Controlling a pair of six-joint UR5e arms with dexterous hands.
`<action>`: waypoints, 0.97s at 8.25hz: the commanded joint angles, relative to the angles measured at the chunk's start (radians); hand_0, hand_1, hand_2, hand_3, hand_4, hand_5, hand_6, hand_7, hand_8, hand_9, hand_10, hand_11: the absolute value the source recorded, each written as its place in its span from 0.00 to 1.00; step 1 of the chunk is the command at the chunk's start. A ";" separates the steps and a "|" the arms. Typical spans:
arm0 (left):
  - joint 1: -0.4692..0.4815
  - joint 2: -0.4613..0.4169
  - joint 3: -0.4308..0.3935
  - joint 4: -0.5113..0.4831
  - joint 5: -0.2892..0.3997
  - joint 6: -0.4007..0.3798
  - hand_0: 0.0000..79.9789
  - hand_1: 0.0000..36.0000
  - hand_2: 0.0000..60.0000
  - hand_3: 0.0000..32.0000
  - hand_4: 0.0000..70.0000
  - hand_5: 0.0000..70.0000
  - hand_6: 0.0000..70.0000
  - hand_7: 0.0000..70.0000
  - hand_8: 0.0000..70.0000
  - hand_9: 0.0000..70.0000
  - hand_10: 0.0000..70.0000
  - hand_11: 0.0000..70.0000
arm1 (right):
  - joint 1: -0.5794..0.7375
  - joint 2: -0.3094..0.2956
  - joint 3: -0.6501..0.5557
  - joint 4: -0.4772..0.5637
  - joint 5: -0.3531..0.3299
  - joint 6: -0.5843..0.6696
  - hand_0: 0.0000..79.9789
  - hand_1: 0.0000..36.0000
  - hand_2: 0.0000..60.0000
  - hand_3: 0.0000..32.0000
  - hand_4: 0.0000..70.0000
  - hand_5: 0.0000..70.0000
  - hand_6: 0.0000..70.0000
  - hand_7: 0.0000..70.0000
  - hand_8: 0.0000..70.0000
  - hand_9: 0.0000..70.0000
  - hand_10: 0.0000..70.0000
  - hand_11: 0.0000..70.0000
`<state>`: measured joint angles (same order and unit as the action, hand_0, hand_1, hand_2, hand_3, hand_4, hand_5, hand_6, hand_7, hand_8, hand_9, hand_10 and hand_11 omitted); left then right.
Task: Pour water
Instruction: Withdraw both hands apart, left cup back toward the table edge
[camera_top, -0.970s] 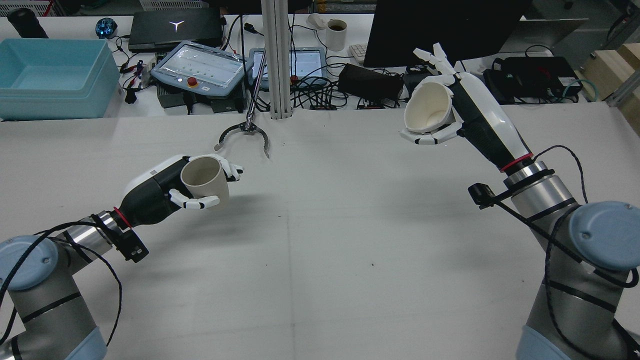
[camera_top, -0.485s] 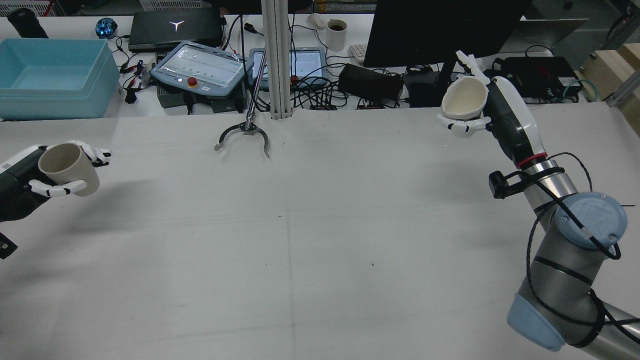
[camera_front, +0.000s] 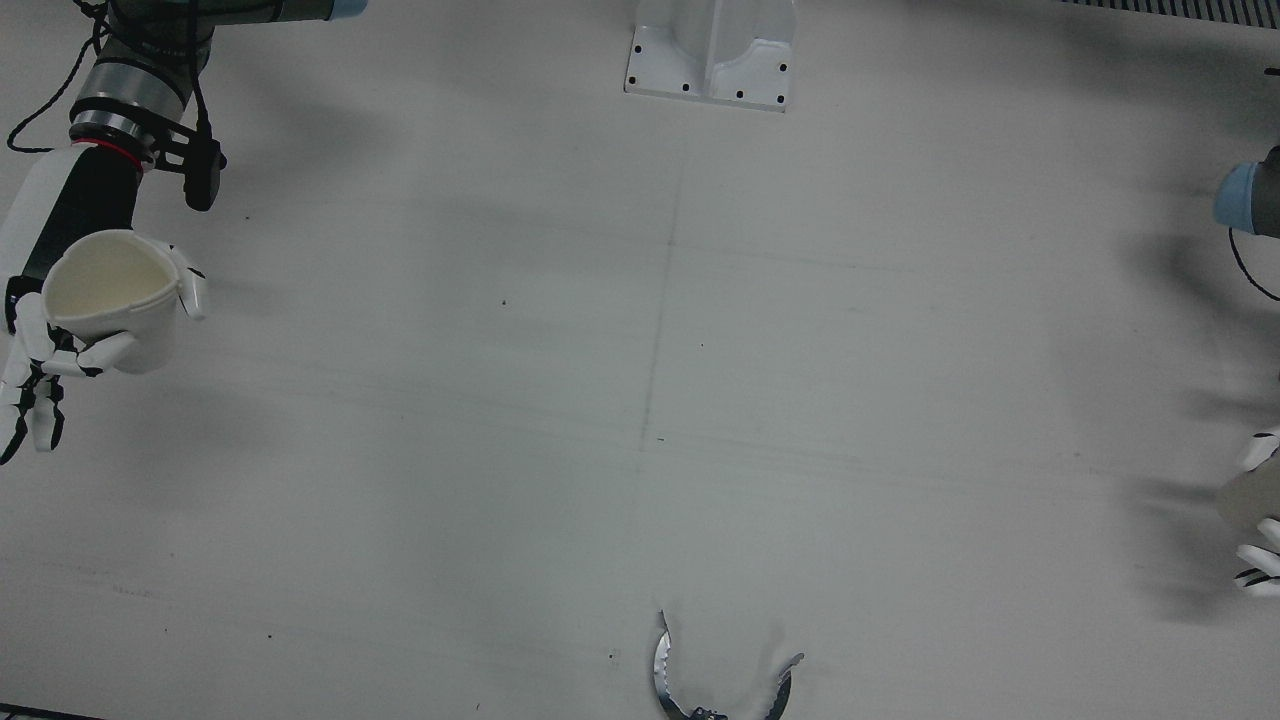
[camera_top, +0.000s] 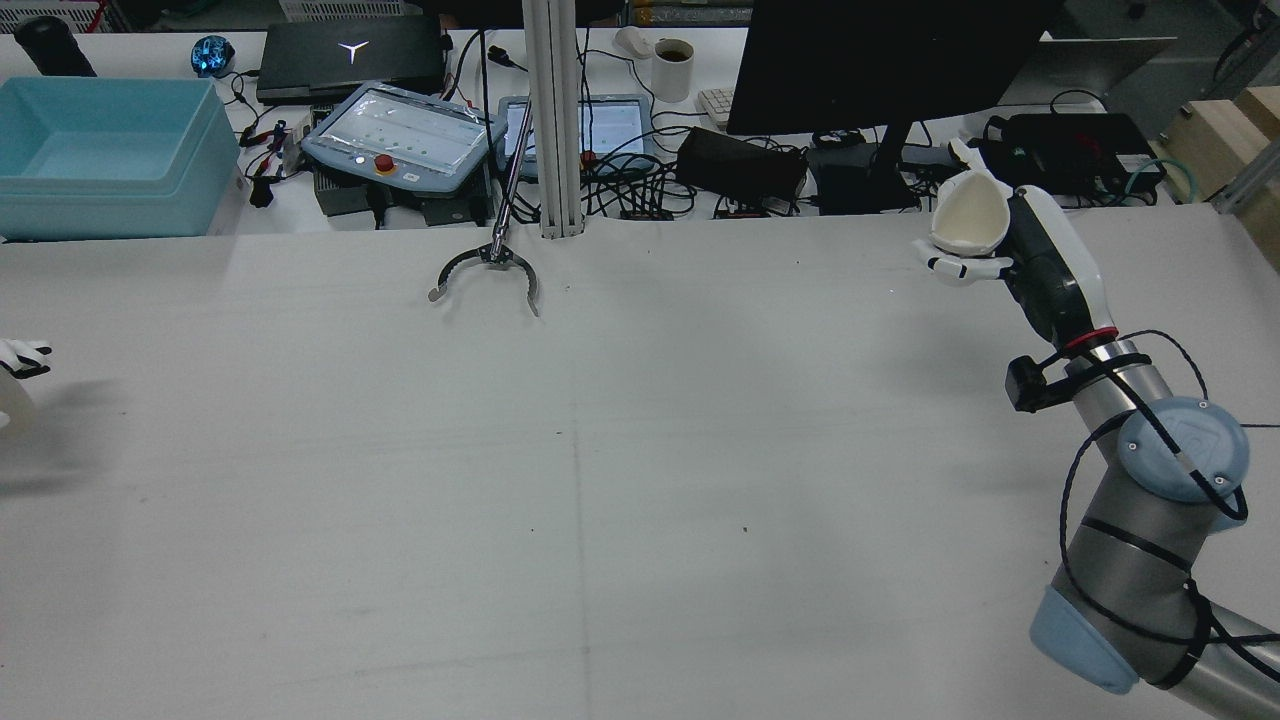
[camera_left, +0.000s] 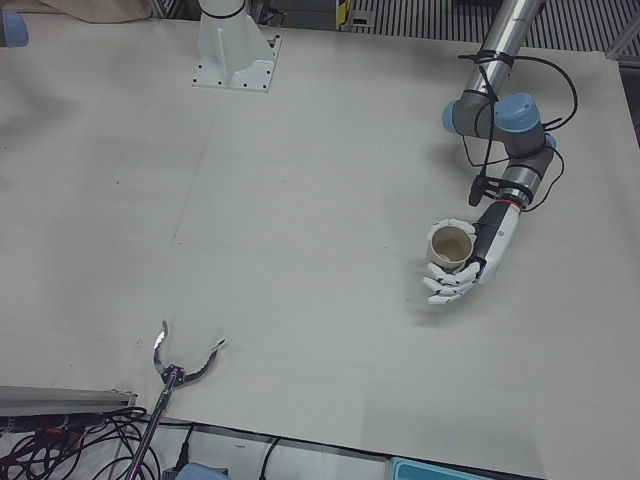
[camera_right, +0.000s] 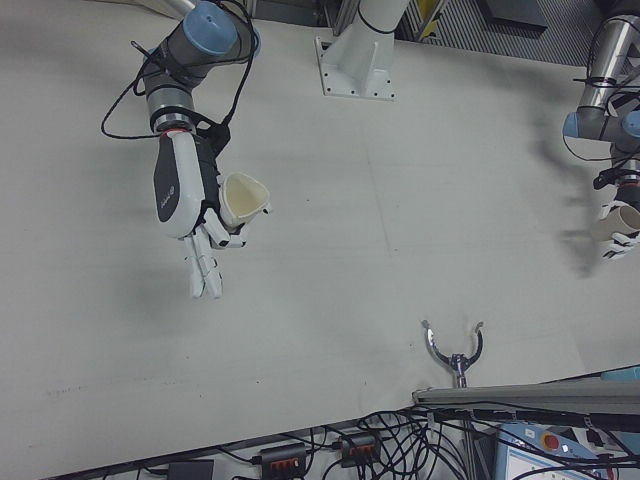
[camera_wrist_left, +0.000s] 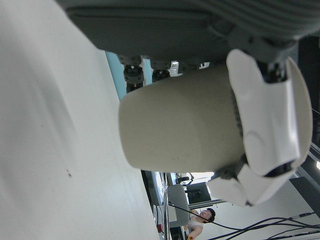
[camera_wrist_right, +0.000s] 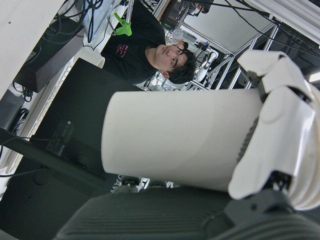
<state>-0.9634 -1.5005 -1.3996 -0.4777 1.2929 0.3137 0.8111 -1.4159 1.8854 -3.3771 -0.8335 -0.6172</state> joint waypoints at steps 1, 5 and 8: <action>0.000 0.003 0.193 -0.168 -0.033 0.051 0.66 1.00 1.00 0.00 0.60 1.00 0.44 0.51 0.26 0.36 0.22 0.34 | 0.002 -0.006 -0.002 -0.001 -0.003 0.004 0.57 0.40 0.51 0.00 0.35 1.00 0.09 0.07 0.00 0.00 0.11 0.16; 0.003 -0.012 0.259 -0.255 -0.035 0.122 0.65 0.98 1.00 0.00 0.58 1.00 0.42 0.50 0.25 0.36 0.22 0.34 | -0.003 -0.017 -0.002 -0.001 -0.003 0.005 0.57 0.41 0.53 0.00 0.35 1.00 0.09 0.07 0.00 0.00 0.11 0.16; 0.005 -0.033 0.280 -0.245 -0.034 0.113 0.63 0.95 1.00 0.00 0.56 1.00 0.42 0.50 0.26 0.37 0.23 0.35 | -0.010 -0.018 -0.005 -0.001 -0.003 0.002 0.57 0.41 0.54 0.00 0.35 1.00 0.09 0.07 0.00 0.00 0.10 0.16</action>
<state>-0.9601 -1.5189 -1.1384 -0.7226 1.2587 0.4324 0.8066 -1.4328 1.8827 -3.3778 -0.8360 -0.6131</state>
